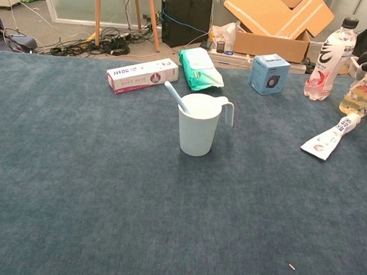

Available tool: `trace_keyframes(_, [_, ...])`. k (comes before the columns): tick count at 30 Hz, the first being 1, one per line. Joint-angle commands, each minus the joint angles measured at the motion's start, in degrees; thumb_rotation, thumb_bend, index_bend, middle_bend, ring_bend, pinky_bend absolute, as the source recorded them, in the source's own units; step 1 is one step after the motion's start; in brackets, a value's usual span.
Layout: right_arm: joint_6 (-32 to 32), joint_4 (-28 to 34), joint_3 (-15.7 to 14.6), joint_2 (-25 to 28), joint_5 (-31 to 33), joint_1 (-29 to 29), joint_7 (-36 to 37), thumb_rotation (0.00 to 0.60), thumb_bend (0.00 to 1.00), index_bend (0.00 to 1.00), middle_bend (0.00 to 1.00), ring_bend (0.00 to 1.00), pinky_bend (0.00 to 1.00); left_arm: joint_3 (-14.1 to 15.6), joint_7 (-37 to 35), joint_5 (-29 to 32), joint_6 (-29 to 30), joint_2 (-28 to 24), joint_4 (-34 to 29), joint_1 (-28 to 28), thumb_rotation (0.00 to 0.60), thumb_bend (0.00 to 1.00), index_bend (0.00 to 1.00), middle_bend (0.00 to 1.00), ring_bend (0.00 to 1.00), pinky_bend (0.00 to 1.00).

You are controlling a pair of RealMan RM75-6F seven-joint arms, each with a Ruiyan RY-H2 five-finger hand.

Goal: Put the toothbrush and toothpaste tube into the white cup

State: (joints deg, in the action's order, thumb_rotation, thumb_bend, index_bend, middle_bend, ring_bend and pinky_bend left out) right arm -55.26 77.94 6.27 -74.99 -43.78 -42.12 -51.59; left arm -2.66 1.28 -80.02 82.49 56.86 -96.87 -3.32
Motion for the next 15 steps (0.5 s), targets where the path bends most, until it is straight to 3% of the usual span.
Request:
trace_keyframes(1, [1.9, -2.85, -1.07, -1.96, -1.23, -0.33, 1.82, 0.6, 0.23, 0.23, 0.0, 0.0, 0.04, 0.02, -0.08, -0.05, 0.04, -0.03, -0.01, 0.03, 0.6, 0.0, 0.25, 0.14, 0.09, 0.09])
trace_keyframes(15, [7.64, -14.54, -2.7, -9.09, -5.9, -1.66, 7.41, 0.6, 0.25, 0.28, 0.0, 0.0, 0.04, -0.01, -0.22, 0.14, 0.0, -0.08, -0.03, 0.06, 0.6, 0.0, 0.25, 0.14, 0.09, 0.09])
